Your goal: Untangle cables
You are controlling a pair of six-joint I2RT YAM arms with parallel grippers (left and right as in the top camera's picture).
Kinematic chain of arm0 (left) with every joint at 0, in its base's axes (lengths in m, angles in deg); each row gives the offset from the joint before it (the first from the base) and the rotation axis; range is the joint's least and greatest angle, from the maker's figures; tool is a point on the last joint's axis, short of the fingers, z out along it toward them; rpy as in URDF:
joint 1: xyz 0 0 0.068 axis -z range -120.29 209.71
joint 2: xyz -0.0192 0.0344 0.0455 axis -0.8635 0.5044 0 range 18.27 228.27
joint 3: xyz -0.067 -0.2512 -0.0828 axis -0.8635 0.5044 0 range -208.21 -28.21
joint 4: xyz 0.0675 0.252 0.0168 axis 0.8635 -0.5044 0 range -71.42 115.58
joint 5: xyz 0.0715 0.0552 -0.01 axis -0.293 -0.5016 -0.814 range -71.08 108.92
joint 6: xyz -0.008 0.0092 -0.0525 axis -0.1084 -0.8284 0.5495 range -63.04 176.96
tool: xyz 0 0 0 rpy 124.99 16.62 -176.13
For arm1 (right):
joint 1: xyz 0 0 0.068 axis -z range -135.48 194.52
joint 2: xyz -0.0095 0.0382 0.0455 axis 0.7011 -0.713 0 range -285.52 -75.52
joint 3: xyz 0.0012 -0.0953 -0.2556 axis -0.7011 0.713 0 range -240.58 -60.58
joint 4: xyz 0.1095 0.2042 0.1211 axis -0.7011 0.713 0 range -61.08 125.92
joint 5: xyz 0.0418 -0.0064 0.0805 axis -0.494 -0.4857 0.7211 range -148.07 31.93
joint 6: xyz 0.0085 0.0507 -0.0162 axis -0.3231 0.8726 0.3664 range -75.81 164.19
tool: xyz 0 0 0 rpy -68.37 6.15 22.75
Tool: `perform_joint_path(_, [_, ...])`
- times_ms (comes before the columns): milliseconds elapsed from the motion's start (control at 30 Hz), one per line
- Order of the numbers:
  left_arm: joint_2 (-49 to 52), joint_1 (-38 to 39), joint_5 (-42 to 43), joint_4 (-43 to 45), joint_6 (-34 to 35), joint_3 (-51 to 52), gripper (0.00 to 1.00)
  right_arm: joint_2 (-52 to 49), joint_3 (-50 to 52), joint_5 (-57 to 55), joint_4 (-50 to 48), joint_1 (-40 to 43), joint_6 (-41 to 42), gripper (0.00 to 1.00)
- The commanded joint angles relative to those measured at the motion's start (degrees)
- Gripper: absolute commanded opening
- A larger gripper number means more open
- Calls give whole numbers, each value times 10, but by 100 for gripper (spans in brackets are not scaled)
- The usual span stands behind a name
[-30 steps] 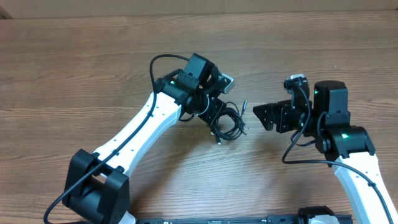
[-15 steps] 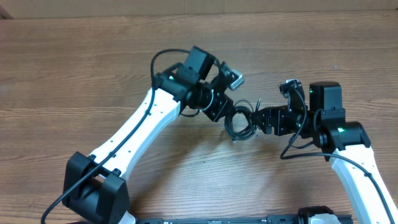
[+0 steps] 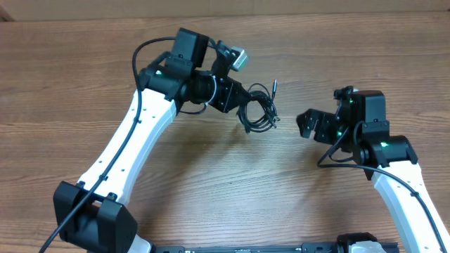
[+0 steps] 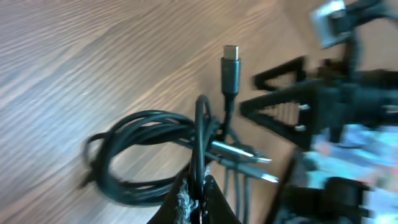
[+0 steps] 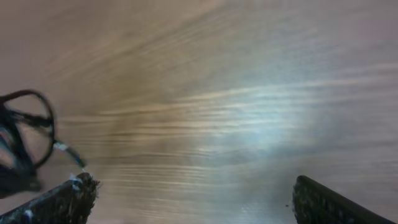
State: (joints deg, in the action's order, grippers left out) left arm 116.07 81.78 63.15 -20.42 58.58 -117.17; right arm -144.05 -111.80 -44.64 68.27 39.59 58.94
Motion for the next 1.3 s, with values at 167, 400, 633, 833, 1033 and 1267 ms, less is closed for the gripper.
perform_joint_path(167, [-17,4,183,66,99,-16,4,0,-12,385,-33,-3,-167,99])
perform_joint_path(400, [-17,4,247,130,186,-16,4,0,-12,396,-80,-3,-164,99])
perform_joint_path(633, [-17,5,252,130,211,-16,4,0,-12,436,-163,-3,-143,73])
perform_joint_path(833, [-17,5,324,135,233,-16,4,0,-12,265,-189,-3,-68,31])
perform_joint_path(1033, [-17,4,353,133,233,-16,4,0,-12,69,-160,-3,89,10])
perform_joint_path(1267, [-17,-12,348,132,220,-16,4,0,-12,12,-88,-2,108,4])
